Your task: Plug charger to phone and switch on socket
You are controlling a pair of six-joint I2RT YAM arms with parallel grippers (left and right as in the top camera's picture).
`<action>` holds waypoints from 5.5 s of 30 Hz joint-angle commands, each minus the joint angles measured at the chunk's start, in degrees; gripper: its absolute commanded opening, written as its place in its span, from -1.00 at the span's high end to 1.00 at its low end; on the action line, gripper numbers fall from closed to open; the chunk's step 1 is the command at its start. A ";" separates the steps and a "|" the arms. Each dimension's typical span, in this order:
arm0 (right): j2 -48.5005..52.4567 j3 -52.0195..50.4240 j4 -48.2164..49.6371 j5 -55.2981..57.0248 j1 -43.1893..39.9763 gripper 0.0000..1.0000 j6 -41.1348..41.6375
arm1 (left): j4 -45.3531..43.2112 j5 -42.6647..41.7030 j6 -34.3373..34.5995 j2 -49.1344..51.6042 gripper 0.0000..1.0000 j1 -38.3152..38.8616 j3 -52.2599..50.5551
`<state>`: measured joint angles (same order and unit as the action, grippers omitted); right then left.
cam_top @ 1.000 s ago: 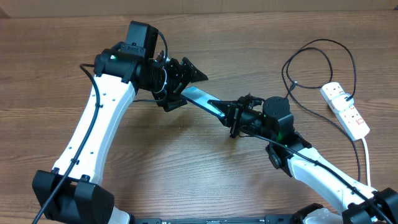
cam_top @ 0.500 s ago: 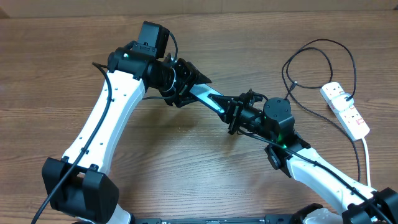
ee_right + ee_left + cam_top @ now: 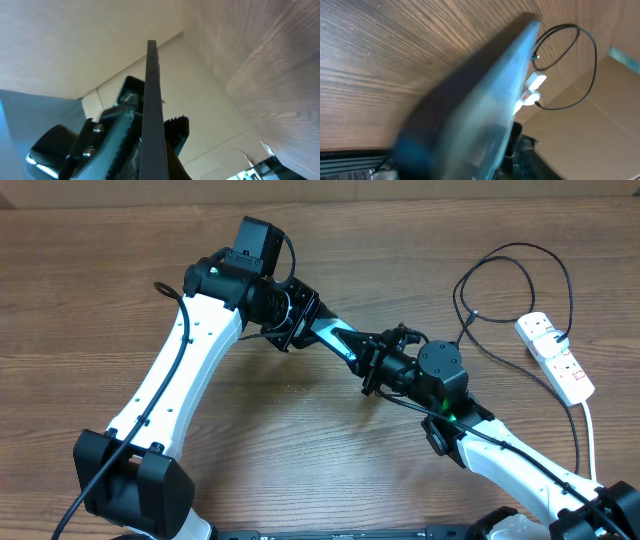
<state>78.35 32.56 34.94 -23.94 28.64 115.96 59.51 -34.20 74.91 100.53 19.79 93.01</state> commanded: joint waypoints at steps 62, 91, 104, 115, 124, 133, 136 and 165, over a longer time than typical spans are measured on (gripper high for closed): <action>-0.59 0.85 14.67 -1.57 1.03 0.47 7.89 | -24.04 -16.22 3.54 0.44 0.92 1.55 -0.02; -2.95 3.69 -36.41 17.99 -0.83 -0.99 -84.78 | 15.08 4.57 -61.07 0.44 0.91 -5.53 -0.02; -2.75 17.88 -62.90 31.21 -21.07 -1.00 -84.52 | 15.17 3.63 -61.88 0.44 0.92 -5.22 -0.02; 12.61 18.18 -52.48 24.06 -29.75 -0.83 -89.46 | 11.45 3.58 -56.68 0.44 0.92 -3.85 -0.02; 16.15 18.32 -50.01 20.85 -29.99 -0.47 -89.44 | 11.72 3.69 -56.46 0.44 0.91 -3.61 -0.02; 24.00 18.32 -47.06 24.76 -29.94 -0.15 -86.97 | 11.65 3.67 -56.43 0.44 0.92 -3.58 -0.02; 25.11 18.32 -45.11 26.18 -29.94 -0.15 -86.62 | 11.85 3.69 -56.46 0.44 0.91 -3.58 -0.02; 16.09 24.04 -73.64 25.09 -16.55 0.92 -95.45 | 10.21 4.35 -55.39 0.44 0.92 -3.58 -0.02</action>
<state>96.42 55.22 -35.94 1.30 10.76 20.95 70.15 -28.53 19.16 101.30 15.77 92.31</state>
